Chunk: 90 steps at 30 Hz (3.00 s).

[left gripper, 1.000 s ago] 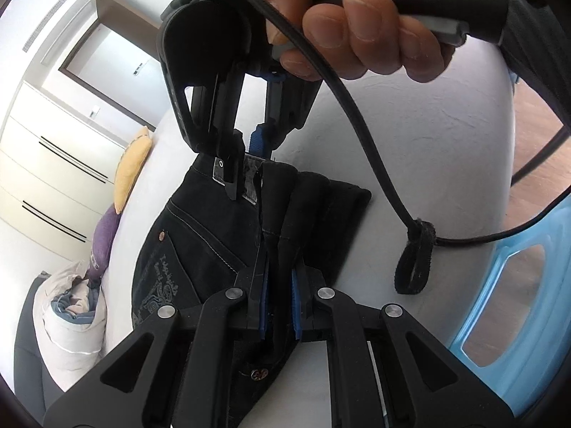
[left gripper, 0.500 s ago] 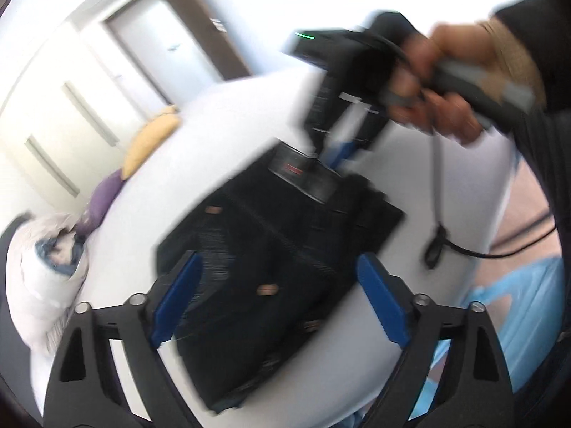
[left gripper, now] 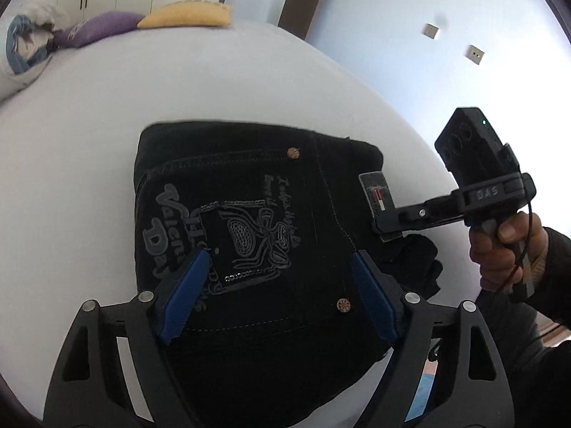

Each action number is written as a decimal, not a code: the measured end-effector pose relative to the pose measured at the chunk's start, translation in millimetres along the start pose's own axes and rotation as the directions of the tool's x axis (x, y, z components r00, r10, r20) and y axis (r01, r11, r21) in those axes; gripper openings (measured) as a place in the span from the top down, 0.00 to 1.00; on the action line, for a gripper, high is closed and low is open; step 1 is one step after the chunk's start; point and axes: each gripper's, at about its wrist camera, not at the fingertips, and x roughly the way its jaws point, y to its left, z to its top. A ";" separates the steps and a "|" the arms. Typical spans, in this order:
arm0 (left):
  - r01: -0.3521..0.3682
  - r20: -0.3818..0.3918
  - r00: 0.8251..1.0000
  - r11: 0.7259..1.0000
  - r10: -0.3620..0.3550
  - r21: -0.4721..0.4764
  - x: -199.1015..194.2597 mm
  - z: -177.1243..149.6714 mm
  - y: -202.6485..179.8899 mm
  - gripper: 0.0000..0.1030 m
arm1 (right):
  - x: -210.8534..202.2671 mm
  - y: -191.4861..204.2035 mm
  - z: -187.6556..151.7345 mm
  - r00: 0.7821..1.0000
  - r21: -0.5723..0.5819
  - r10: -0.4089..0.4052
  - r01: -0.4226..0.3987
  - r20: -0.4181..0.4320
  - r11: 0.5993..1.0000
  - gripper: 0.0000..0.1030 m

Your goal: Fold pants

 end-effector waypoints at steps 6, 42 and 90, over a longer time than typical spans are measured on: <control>-0.003 -0.005 1.000 1.000 0.003 0.013 -4.7 10.1 4.1 0.71 | -23.8 4.0 -13.6 0.999 -0.043 -0.038 0.039 0.036 0.998 1.00; -0.132 -0.037 0.990 0.988 0.135 0.075 -22.0 -31.7 -0.1 0.80 | -20.0 66.9 -54.5 0.902 -0.403 -0.415 0.427 0.122 0.809 0.98; 0.024 -0.024 0.999 0.977 -0.029 -0.213 27.3 153.7 57.0 0.79 | -70.6 89.9 136.2 0.953 -0.197 -0.129 0.187 0.274 0.962 0.80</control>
